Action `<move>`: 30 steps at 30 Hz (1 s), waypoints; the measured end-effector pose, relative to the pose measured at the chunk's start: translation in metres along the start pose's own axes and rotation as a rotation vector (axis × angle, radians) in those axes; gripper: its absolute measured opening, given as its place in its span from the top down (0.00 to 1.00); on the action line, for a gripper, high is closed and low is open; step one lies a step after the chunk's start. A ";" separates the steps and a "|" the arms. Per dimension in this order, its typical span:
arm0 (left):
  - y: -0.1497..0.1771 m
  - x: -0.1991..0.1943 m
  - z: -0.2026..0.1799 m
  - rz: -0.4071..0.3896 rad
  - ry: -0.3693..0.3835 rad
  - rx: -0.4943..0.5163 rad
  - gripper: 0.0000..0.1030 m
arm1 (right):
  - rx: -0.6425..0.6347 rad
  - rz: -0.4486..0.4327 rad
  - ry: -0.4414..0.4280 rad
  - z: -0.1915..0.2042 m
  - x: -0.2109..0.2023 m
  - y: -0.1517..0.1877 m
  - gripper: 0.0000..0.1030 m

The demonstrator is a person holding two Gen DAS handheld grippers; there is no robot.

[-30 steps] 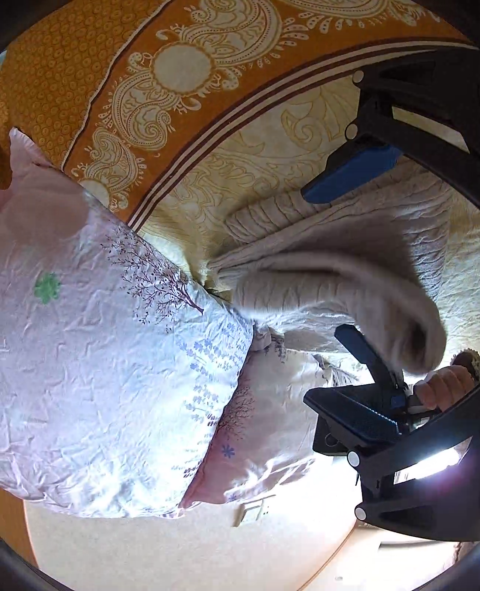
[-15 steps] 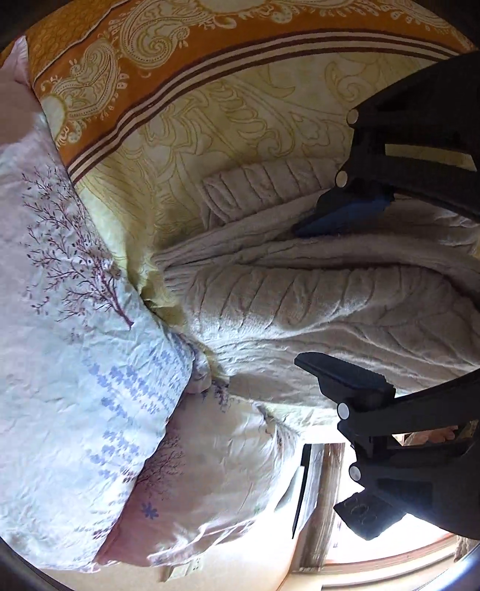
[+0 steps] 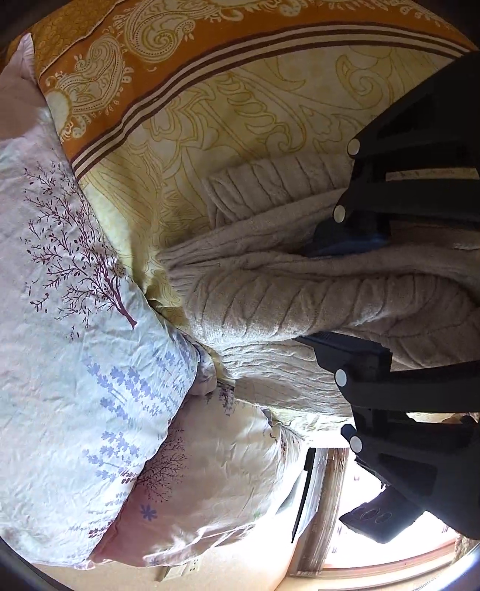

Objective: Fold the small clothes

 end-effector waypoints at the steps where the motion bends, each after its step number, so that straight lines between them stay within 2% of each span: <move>1: 0.000 0.000 0.000 0.001 -0.002 0.000 0.03 | -0.004 -0.008 -0.010 0.001 -0.001 0.000 0.81; 10: -0.002 -0.001 -0.003 -0.014 0.008 0.010 0.03 | -0.053 -0.180 -0.065 0.030 -0.049 -0.014 0.86; 13: -0.003 -0.004 -0.009 -0.031 0.034 0.021 0.03 | -0.044 -0.237 -0.051 0.026 -0.067 -0.015 0.86; 15: -0.002 -0.003 -0.012 -0.028 0.040 0.031 0.02 | -0.011 -0.241 -0.018 0.010 -0.068 -0.012 0.86; 19: 0.003 0.005 -0.015 0.008 0.057 0.041 0.02 | 0.125 -0.177 0.078 -0.044 -0.041 0.002 0.86; 21: 0.005 0.007 -0.017 0.016 0.059 0.047 0.02 | 0.165 -0.158 0.068 -0.055 -0.032 0.005 0.86; 24: 0.004 0.009 -0.018 0.018 0.048 0.057 0.02 | 0.106 -0.186 0.071 -0.039 -0.039 -0.003 0.86; 26: 0.004 0.009 -0.017 0.017 0.046 0.058 0.02 | 0.042 -0.238 0.052 -0.022 -0.050 -0.009 0.86; 28: 0.004 0.010 -0.017 0.015 0.047 0.055 0.02 | -0.002 -0.252 0.099 -0.017 -0.049 -0.014 0.86; 30: 0.006 0.012 -0.015 0.018 0.054 0.048 0.02 | -0.021 -0.211 0.184 -0.025 -0.034 -0.015 0.86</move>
Point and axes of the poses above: each gripper's, at about its wrist camera, not at the fingertips, and x roughly the way its jaws point, z to its left, y to its underside, the point moved 7 cm from there along x, roughly the way its jaws point, and after that the axes turned 10 degrees about y, right-handed, at the moved point
